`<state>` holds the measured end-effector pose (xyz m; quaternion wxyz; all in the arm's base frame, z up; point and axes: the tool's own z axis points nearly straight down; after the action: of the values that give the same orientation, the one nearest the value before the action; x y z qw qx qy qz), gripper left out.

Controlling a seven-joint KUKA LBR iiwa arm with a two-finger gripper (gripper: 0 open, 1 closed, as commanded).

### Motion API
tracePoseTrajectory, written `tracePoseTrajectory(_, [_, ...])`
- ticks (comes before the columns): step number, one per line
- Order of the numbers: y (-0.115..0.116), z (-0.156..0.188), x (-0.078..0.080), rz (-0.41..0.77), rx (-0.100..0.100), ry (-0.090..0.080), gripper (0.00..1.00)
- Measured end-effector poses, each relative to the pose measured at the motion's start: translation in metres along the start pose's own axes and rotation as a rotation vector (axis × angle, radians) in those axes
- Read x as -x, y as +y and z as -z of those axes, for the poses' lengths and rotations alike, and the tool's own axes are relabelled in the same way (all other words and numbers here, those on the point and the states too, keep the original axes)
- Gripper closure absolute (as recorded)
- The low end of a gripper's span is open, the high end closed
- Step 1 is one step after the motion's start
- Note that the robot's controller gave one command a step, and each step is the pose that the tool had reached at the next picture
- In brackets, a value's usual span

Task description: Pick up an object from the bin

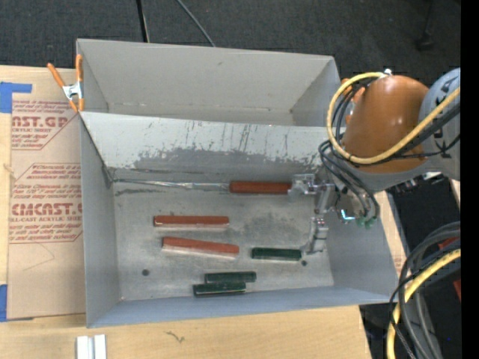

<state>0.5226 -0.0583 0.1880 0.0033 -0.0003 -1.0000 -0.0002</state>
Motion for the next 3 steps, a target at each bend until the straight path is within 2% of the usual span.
tracePoseTrajectory(1, [0.015,-0.123,0.000,-0.088,0.002,0.000,0.00])
tracePoseTrajectory(2, [0.029,-0.087,-0.015,-0.160,0.002,-0.007,0.00])
tracePoseTrajectory(3, [0.023,-0.089,-0.005,-0.215,0.001,-0.008,0.00])
